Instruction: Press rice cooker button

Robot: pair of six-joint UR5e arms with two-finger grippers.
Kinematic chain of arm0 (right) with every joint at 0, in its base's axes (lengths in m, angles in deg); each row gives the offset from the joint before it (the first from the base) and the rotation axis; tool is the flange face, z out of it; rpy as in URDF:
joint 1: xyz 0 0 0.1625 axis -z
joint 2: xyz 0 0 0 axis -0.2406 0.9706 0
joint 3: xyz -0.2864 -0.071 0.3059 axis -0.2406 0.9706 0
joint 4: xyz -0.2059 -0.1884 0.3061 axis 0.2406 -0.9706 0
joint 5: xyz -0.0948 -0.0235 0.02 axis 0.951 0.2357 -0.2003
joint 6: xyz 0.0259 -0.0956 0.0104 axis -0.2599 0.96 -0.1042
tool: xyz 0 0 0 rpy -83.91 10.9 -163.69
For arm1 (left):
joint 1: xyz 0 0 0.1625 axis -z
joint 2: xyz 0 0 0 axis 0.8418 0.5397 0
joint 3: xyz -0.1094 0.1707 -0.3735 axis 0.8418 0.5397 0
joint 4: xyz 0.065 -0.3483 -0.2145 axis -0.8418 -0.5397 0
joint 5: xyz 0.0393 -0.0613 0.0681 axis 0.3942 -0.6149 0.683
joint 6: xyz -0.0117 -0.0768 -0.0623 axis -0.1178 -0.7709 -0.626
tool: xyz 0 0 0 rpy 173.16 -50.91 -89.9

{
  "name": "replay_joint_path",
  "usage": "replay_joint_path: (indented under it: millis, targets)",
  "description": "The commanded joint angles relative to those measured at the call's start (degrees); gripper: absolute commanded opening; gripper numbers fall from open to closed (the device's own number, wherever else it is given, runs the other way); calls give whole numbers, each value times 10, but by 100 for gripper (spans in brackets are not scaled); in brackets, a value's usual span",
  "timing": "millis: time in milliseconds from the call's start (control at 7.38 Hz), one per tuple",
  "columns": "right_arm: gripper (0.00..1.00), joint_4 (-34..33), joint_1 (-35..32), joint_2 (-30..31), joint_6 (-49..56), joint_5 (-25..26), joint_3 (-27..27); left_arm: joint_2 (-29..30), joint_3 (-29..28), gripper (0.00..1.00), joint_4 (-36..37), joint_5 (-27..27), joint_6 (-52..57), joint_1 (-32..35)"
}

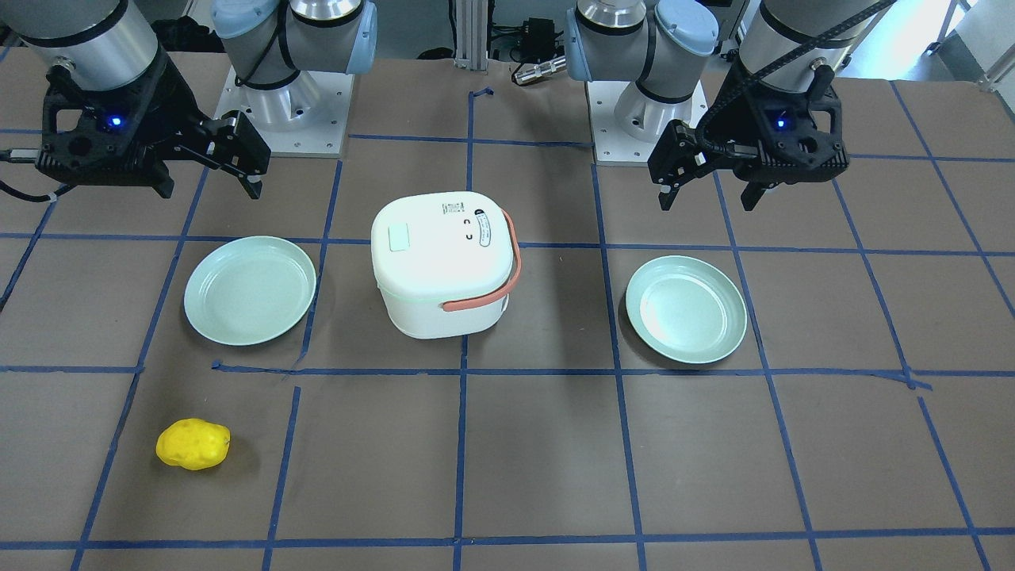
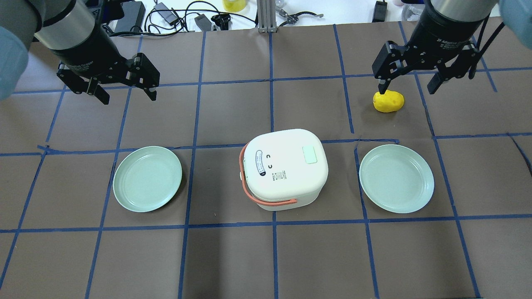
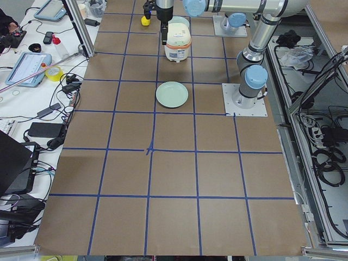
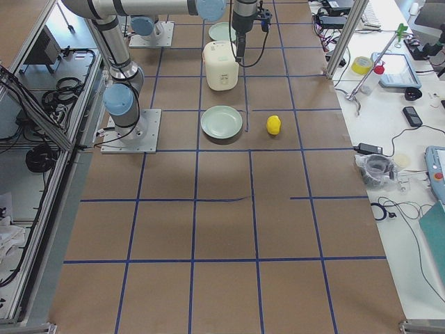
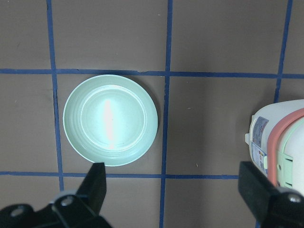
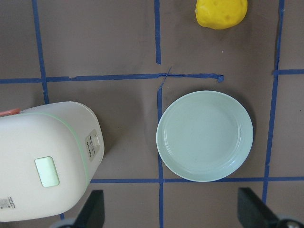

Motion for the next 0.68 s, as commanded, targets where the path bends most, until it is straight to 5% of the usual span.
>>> replay_joint_path:
  millis: [0, 542]
  targets:
    - [100, 2, 0, 0, 0, 6, -1, 0, 0, 100, 0, 0, -1, 0]
    - [100, 1, 2, -2, 9, 31, 4, 0, 0, 100, 0, 0, -1, 0]
